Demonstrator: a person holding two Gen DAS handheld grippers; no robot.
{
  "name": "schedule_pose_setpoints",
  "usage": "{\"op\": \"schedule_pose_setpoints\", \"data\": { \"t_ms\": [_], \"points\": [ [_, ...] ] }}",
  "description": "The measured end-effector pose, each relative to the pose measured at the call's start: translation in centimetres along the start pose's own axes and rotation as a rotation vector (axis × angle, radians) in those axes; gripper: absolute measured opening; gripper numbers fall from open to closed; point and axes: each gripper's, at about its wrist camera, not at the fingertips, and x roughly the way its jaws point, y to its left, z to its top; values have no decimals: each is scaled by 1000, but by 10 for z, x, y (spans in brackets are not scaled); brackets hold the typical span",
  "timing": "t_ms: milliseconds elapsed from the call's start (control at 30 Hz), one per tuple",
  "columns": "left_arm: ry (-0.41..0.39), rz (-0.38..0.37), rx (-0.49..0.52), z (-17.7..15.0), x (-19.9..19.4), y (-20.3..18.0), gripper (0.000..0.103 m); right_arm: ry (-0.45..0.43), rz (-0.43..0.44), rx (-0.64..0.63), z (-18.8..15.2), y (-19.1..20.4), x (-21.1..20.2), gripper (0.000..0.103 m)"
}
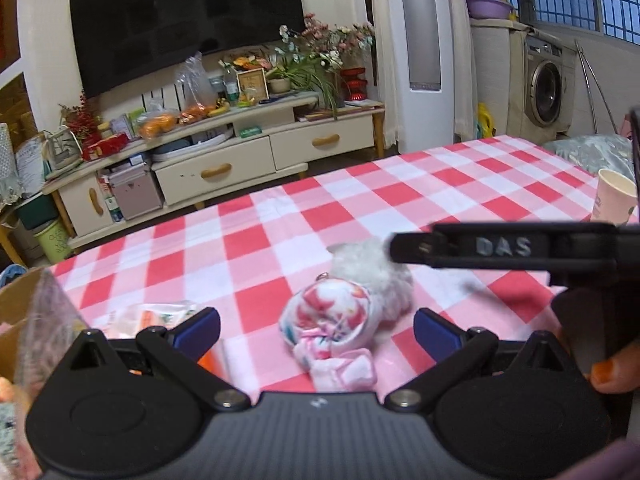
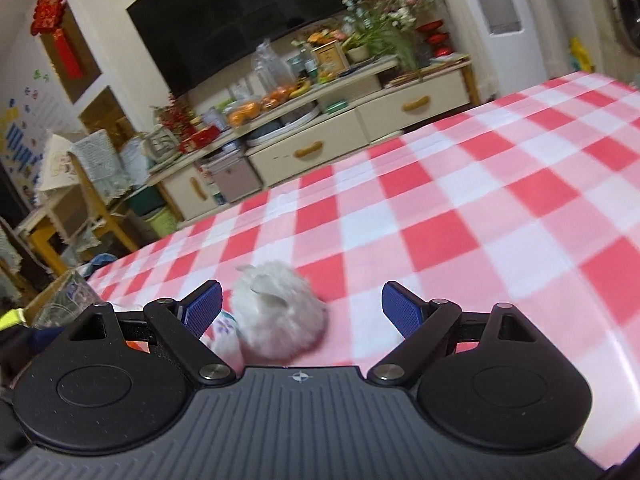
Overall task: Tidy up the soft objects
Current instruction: 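Grasp the floral bundle with the left tool while the right tool grasps the white plush, then carry the floral bundle and white plush into the box and open both tools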
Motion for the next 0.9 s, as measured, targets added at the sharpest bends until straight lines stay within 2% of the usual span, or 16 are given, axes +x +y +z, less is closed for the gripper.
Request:
{"op": "schedule_pose_setpoints", "data": {
  "t_ms": [333,500,633,700,767,900],
  "points": [
    [29,3,-9,-1,40,-4,101,92,62,-69,9,2,36,103],
    [34,-7,-18,-1,50,-1,93,112,63,-69,9,3,43,103],
    [50,-30,-46,0,56,2,83,119,43,-90,6,5,41,88],
    [62,-38,-51,-1,59,2,79,120,38,-112,6,7,40,74],
    [66,-52,-56,-2,60,2,74,119,39,-124,6,8,40,70],
    [68,-66,-69,-2,60,1,72,119,32,-152,5,10,39,63]
  ]
}}
